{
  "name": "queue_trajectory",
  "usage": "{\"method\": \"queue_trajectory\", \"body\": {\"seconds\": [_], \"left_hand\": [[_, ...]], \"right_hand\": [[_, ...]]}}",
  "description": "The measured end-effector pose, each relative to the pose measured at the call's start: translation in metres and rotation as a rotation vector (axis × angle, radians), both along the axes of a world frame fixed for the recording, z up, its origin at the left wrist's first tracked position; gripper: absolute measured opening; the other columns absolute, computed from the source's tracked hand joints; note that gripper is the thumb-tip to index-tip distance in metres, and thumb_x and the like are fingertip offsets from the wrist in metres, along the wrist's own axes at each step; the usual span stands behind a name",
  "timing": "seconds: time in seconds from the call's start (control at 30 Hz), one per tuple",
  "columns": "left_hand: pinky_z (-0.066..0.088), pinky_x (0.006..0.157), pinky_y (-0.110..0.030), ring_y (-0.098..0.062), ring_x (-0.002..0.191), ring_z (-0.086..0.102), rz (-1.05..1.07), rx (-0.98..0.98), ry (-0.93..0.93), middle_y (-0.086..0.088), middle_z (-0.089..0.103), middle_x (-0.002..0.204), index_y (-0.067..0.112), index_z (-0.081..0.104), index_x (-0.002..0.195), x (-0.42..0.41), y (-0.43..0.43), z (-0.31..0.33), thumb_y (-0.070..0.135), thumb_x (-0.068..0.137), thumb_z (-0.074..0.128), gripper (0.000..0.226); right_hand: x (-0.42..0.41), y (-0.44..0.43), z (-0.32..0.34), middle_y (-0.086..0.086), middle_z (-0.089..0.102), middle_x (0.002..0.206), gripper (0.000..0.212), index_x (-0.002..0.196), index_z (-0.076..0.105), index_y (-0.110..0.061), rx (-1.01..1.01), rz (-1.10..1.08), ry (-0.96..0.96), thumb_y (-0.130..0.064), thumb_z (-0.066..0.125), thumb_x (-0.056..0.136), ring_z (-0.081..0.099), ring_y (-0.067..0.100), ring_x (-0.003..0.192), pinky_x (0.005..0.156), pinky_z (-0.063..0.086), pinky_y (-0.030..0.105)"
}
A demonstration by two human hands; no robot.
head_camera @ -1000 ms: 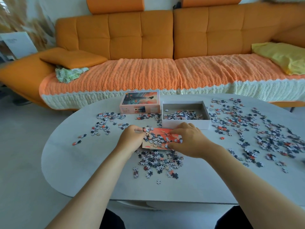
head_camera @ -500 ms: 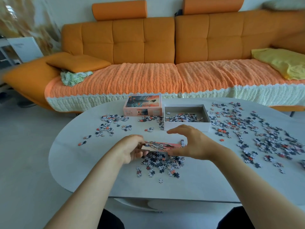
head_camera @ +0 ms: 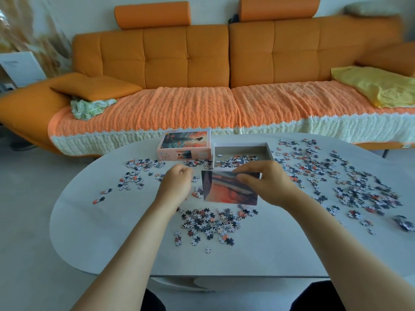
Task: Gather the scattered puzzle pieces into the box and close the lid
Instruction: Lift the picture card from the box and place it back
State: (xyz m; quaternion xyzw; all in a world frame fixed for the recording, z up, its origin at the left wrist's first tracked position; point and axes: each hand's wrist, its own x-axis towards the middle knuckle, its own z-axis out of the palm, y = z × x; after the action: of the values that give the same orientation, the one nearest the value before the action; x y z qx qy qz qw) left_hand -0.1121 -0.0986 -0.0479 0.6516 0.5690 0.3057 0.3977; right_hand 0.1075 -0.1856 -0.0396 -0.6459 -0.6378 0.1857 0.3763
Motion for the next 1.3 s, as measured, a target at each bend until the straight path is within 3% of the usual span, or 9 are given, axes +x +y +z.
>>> {"method": "queue_trajectory", "body": {"seconds": [0.1, 0.17, 0.27, 0.37, 0.77, 0.97, 1.07, 1.2, 1.3], "left_hand": [[0.041, 0.057, -0.025, -0.011, 0.063, 0.053, 0.059, 0.228, 0.018, 0.003, 0.063, 0.085, 0.025, 0.062, 0.104, 0.013, 0.011, -0.005, 0.018, 0.101, 0.035, 0.028], [0.044, 0.076, -0.02, -0.006, 0.089, 0.054, -0.018, 0.349, 0.077, 0.004, 0.06, 0.111, 0.025, 0.064, 0.112, 0.021, 0.017, -0.01, 0.008, 0.1, 0.036, 0.035], [0.03, 0.111, -0.037, -0.02, 0.131, 0.034, -0.245, 0.42, 0.265, -0.003, 0.043, 0.139, 0.022, 0.057, 0.132, 0.033, 0.026, -0.022, 0.007, 0.098, 0.044, 0.039], [0.022, 0.114, -0.044, -0.023, 0.143, 0.017, -0.376, 0.363, 0.388, 0.001, 0.03, 0.152, 0.028, 0.053, 0.137, 0.041, 0.026, -0.027, 0.026, 0.1, 0.049, 0.038], [0.027, 0.095, -0.023, -0.011, 0.125, 0.043, -0.379, 0.363, 0.326, 0.01, 0.041, 0.139, 0.021, 0.069, 0.089, 0.029, 0.013, -0.016, 0.031, 0.089, 0.068, 0.01], [0.027, 0.095, -0.022, -0.006, 0.118, 0.044, -0.307, 0.362, 0.264, 0.012, 0.045, 0.13, 0.019, 0.064, 0.08, 0.032, 0.014, -0.018, 0.024, 0.085, 0.071, 0.01], [0.027, 0.092, -0.024, -0.003, 0.112, 0.038, -0.286, 0.339, 0.277, 0.013, 0.041, 0.121, 0.019, 0.059, 0.082, 0.034, 0.015, -0.018, 0.038, 0.089, 0.062, 0.02], [0.036, 0.092, -0.03, -0.012, 0.109, 0.044, -0.278, 0.686, 0.368, 0.008, 0.047, 0.11, 0.022, 0.059, 0.089, 0.04, 0.021, -0.015, 0.039, 0.09, 0.056, 0.017], [0.033, 0.106, -0.036, -0.014, 0.118, 0.049, -0.486, 0.642, 0.475, 0.009, 0.055, 0.128, 0.023, 0.061, 0.119, 0.054, 0.018, -0.012, 0.043, 0.095, 0.049, 0.033]], "right_hand": [[0.005, 0.006, 0.0, -0.011, 0.064, 0.069, 0.011, 0.091, 0.072, -0.025, 0.046, -0.074, 0.099, -0.023, 0.061, 0.094, 0.053, 0.003, 0.055, 0.053, 0.042, 0.02], [0.009, 0.009, 0.0, -0.007, 0.068, 0.077, 0.013, 0.091, 0.069, -0.025, 0.069, -0.127, 0.139, -0.022, 0.057, 0.095, 0.06, 0.012, 0.065, 0.058, 0.049, 0.03], [0.015, 0.012, 0.004, 0.0, 0.069, 0.078, 0.018, 0.089, 0.069, -0.024, 0.1, -0.223, 0.252, -0.019, 0.053, 0.096, 0.064, 0.021, 0.068, 0.059, 0.051, 0.037], [0.023, 0.014, 0.013, 0.004, 0.071, 0.077, 0.024, 0.089, 0.07, -0.022, 0.175, -0.324, 0.391, -0.012, 0.049, 0.094, 0.063, 0.017, 0.062, 0.054, 0.048, 0.033], [0.026, 0.028, 0.011, -0.009, 0.071, 0.082, 0.025, 0.1, 0.072, -0.024, 0.31, -0.346, 0.152, -0.008, 0.055, 0.091, 0.06, 0.005, 0.058, 0.052, 0.047, 0.021], [0.02, 0.039, 0.0, 0.002, 0.074, 0.088, 0.026, 0.104, 0.074, -0.014, 0.277, -0.172, -0.275, -0.002, 0.054, 0.092, 0.067, 0.022, 0.074, 0.064, 0.053, 0.029], [0.026, 0.05, -0.003, 0.003, 0.074, 0.083, 0.028, 0.102, 0.075, -0.013, 0.343, -0.182, -0.33, 0.001, 0.054, 0.09, 0.066, 0.022, 0.069, 0.061, 0.056, 0.034], [0.036, 0.058, 0.0, 0.002, 0.068, 0.071, 0.028, 0.103, 0.073, -0.015, 0.241, -0.292, -0.247, -0.003, 0.05, 0.093, 0.056, 0.019, 0.052, 0.049, 0.051, 0.035], [0.045, 0.059, 0.005, 0.003, 0.067, 0.075, 0.027, 0.109, 0.07, -0.016, 0.154, -0.374, -0.128, -0.008, 0.049, 0.094, 0.055, 0.018, 0.053, 0.047, 0.045, 0.029]]}}
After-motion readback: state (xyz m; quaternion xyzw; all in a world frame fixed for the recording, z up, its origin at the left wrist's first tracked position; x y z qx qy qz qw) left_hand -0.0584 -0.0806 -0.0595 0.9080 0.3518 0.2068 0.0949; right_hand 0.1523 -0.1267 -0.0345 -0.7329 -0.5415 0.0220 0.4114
